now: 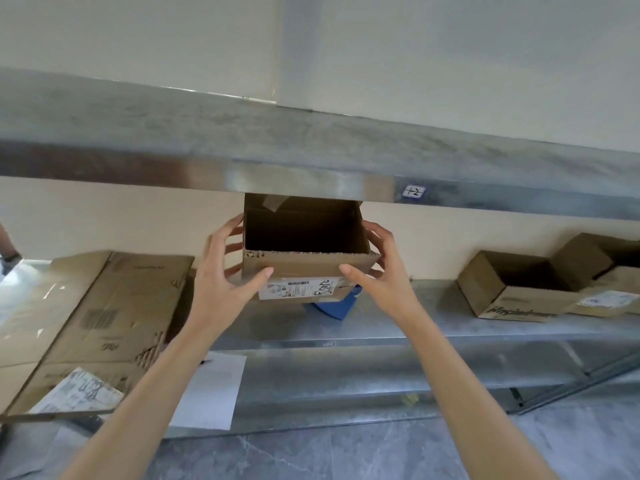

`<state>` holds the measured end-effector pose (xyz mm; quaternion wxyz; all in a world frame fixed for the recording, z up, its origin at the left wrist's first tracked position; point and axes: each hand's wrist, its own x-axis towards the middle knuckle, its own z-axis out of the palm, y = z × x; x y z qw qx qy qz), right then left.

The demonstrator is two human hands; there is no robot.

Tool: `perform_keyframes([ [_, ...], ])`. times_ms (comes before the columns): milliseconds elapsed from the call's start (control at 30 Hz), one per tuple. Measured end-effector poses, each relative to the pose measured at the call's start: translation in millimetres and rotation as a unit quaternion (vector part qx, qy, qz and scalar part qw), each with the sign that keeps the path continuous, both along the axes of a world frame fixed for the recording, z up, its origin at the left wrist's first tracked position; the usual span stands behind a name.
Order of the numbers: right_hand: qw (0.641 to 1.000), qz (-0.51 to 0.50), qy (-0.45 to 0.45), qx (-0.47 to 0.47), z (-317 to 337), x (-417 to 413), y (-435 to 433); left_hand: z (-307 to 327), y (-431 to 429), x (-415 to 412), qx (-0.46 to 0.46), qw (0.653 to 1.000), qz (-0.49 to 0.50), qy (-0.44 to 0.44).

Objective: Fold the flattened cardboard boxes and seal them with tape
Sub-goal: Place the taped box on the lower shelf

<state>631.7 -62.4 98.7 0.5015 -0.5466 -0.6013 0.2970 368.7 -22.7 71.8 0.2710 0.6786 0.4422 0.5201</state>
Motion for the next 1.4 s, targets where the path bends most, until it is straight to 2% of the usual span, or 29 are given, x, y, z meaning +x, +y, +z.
perform_keyframes([
  [300, 0.997, -0.074, 0.022, -0.015, 5.0, 142.2, -33.7, 2.0, 11.0, 148.6, 0.001, 0.994, -0.106, -0.014],
  [633, 0.991, -0.076, -0.051, -0.097, -23.9, 286.1, -28.3, -48.0, 6.7, 289.7, -0.056, 0.994, -0.090, -0.025],
  [933, 0.989, -0.039, -0.072, -0.122, -56.6, 329.9, -2.4, -75.6, 11.3, 325.0, -0.107, 0.993, -0.056, -0.011],
  [1200, 0.986, -0.044, -0.091, -0.132, -58.7, 349.8, -4.1, -79.9, 13.9, 336.3, -0.096, 0.993, -0.063, 0.012],
  [1300, 0.986, -0.049, -0.098, -0.128, -47.9, 350.3, -5.4, -76.2, 12.6, 331.3, -0.108, 0.991, -0.057, 0.050],
  [1400, 0.984, -0.062, -0.123, -0.115, -35.1, 343.2, -5.6, -68.8, 11.5, 319.6, -0.103, 0.986, -0.047, 0.123],
])
